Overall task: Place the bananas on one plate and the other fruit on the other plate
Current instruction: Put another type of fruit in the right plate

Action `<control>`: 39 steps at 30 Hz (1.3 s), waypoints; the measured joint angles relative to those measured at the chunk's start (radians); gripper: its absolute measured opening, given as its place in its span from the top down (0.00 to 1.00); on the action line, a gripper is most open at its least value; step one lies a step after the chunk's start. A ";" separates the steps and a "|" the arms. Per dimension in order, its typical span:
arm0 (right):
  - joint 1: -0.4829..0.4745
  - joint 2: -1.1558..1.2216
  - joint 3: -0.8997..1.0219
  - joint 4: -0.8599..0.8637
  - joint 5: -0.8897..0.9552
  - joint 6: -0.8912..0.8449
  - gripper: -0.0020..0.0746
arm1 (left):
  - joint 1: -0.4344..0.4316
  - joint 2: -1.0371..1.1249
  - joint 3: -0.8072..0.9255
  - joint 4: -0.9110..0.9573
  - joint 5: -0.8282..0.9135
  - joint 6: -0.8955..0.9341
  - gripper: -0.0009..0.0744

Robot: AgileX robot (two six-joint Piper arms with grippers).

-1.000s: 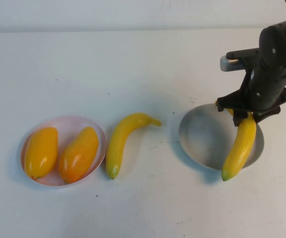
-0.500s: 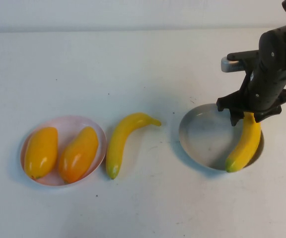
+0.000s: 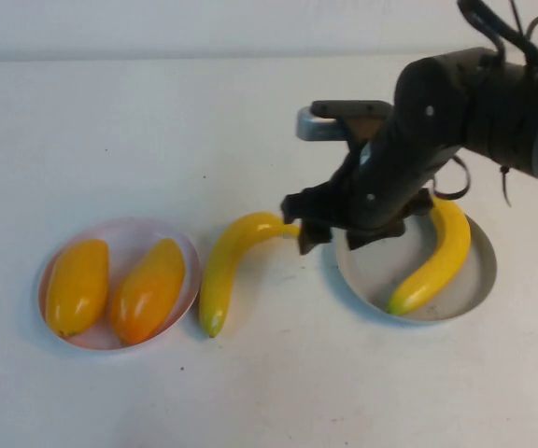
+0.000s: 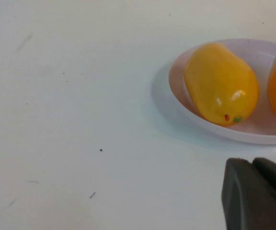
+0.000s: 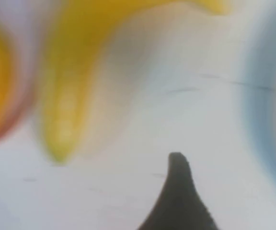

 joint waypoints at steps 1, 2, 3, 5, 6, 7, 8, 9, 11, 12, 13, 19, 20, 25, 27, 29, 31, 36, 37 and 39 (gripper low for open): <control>0.029 0.004 -0.009 0.028 -0.015 0.000 0.39 | 0.000 0.000 0.000 0.000 0.000 0.000 0.99; 0.048 0.013 -0.022 0.053 -0.033 0.000 0.38 | 0.000 0.000 0.000 0.000 0.000 0.000 0.99; 0.061 0.022 -0.033 0.069 -0.045 0.000 0.38 | 0.000 0.000 0.000 0.000 0.000 0.000 0.99; 0.080 0.056 -0.062 0.101 -0.065 0.000 0.37 | 0.000 0.000 0.000 0.000 0.000 0.000 0.99; 0.087 0.072 -0.080 0.116 -0.071 0.002 0.36 | 0.000 0.000 0.000 0.000 0.000 0.000 0.99; 0.089 0.099 -0.101 0.128 -0.076 0.012 0.36 | 0.000 0.000 0.000 0.000 0.000 0.000 0.99; 0.093 0.122 -0.123 0.137 -0.077 0.024 0.36 | 0.000 0.000 0.000 0.000 0.000 0.000 0.99; 0.096 0.141 -0.146 0.139 -0.080 0.037 0.36 | 0.000 0.000 0.000 0.000 0.000 0.000 0.99; 0.098 0.189 -0.190 0.144 -0.083 0.060 0.36 | 0.000 0.000 0.000 0.000 0.000 0.000 0.99; 0.098 0.208 -0.207 0.144 -0.084 0.064 0.36 | 0.000 0.000 0.000 0.000 0.000 0.000 0.99; 0.098 0.232 -0.226 0.146 -0.086 0.075 0.36 | 0.000 0.000 0.000 0.000 0.000 0.000 0.99; 0.098 0.344 -0.321 0.157 -0.086 0.123 0.35 | 0.000 0.000 0.000 0.000 0.000 0.000 0.99; 0.098 0.356 -0.334 0.164 -0.088 0.125 0.35 | 0.000 0.000 0.000 0.000 0.000 0.000 0.99; 0.098 0.398 -0.388 0.175 -0.088 0.127 0.35 | 0.000 0.000 0.000 0.000 0.000 0.000 0.99; 0.098 0.415 -0.402 0.175 -0.088 0.127 0.35 | 0.000 0.000 0.000 0.000 0.000 0.000 0.99; 0.098 0.425 -0.415 0.169 -0.088 0.127 0.35 | 0.000 0.000 0.000 0.000 0.000 0.000 0.99; 0.098 0.434 -0.421 0.160 -0.086 0.127 0.36 | 0.000 0.000 0.000 0.000 0.000 0.000 0.99; 0.098 0.439 -0.422 0.137 -0.064 0.123 0.52 | 0.000 0.000 0.000 0.000 0.000 0.000 0.99; 0.098 0.439 -0.422 0.135 -0.062 0.118 0.55 | 0.000 0.000 0.000 0.000 0.000 0.000 0.99; 0.098 0.437 -0.422 0.126 -0.052 0.108 0.56 | 0.000 0.000 0.000 0.000 0.000 0.000 0.99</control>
